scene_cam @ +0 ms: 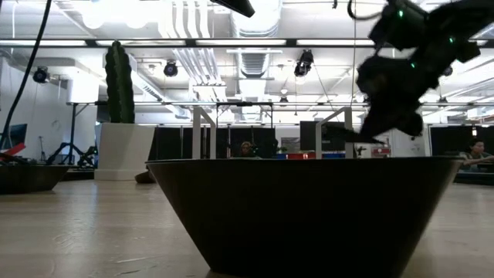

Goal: Pick & Place Mini shaped plates
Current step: Stack the black drop-shaped plate on top of the black drop-shaped plate on the shelf

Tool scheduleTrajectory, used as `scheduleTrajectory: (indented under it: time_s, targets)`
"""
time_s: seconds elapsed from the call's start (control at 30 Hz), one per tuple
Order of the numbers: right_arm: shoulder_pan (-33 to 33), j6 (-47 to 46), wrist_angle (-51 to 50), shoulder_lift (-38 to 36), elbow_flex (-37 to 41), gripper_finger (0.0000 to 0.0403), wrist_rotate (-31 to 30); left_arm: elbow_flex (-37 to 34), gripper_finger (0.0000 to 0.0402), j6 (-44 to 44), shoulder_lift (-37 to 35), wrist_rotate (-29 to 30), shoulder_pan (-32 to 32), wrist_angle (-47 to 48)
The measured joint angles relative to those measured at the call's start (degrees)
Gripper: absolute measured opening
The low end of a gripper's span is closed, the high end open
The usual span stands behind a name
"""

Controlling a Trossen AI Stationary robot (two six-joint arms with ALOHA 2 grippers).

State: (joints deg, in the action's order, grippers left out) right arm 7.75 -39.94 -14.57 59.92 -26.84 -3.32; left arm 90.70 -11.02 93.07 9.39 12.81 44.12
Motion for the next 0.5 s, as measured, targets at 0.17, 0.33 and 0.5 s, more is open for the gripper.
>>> scheduleTrajectory:
  time_s: [0.17, 0.33, 0.5]
  targets:
    - [-3.9, 2.7, 0.5, 6.9, -5.6, 0.0008, -1.2, 0.0, 0.0055, 1.6, -0.5, 0.7, 0.0, 0.0]
    - [-4.6, 9.2, 1.5, 16.6, -11.1, 0.0008, -0.9, 0.1, 0.0055, 2.6, -1.2, 1.1, 0.1, 0.0]
    - [-4.6, 12.8, 1.9, 25.0, -17.0, 0.0008, -0.4, 0.1, 0.0055, 4.3, -1.4, 1.1, 0.2, 0.1]
